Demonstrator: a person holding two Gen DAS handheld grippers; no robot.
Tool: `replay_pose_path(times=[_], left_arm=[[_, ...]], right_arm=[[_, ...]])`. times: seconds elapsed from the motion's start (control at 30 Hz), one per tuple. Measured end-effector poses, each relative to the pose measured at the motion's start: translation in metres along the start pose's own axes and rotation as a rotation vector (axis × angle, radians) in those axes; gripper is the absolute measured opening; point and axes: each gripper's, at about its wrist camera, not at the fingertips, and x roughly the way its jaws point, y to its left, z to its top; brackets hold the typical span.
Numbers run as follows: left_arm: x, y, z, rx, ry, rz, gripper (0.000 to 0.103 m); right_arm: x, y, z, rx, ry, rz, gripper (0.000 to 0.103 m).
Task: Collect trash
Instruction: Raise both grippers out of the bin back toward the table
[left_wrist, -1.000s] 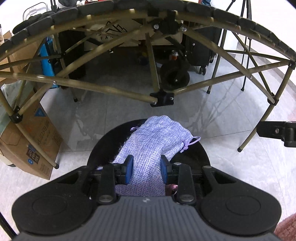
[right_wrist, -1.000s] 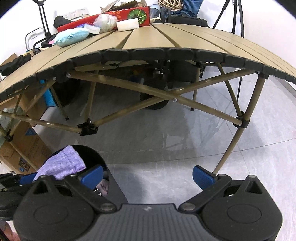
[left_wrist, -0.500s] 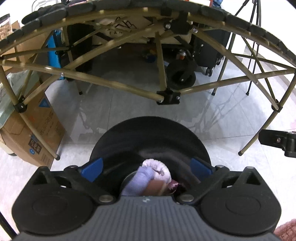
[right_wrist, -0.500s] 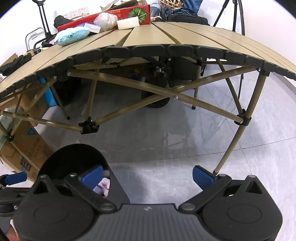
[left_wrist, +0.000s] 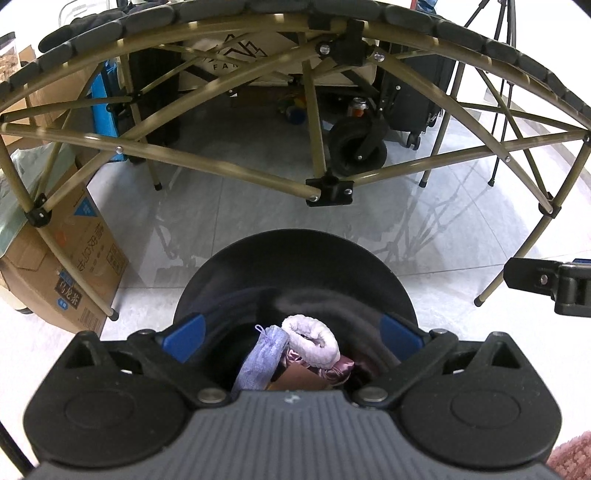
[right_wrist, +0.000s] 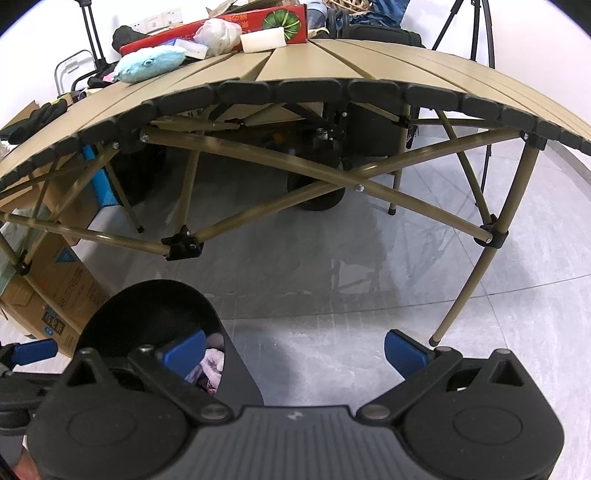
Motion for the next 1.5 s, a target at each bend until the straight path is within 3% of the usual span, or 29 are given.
replay_pose_path(times=[0.3, 1.13, 1.5], left_arm=[[-0.008, -0.001, 0.003, -0.001, -0.021, 0.004, 0.103], [-0.073, -0.008, 0.017, 0.085, -0.239, 0.009, 0.103], [-0.105, -0.005, 0.033, 0.078, -0.375, 0.012, 0.103]], right_arm=[[-0.004, 0.002, 0.000, -0.002, -0.010, 0.011, 0.103], [-0.054, -0.001, 0.016, 0.021, -0.156, 0.131, 0.103], [-0.093, 0.004, 0.029, -0.014, -0.346, 0.188, 0.103]])
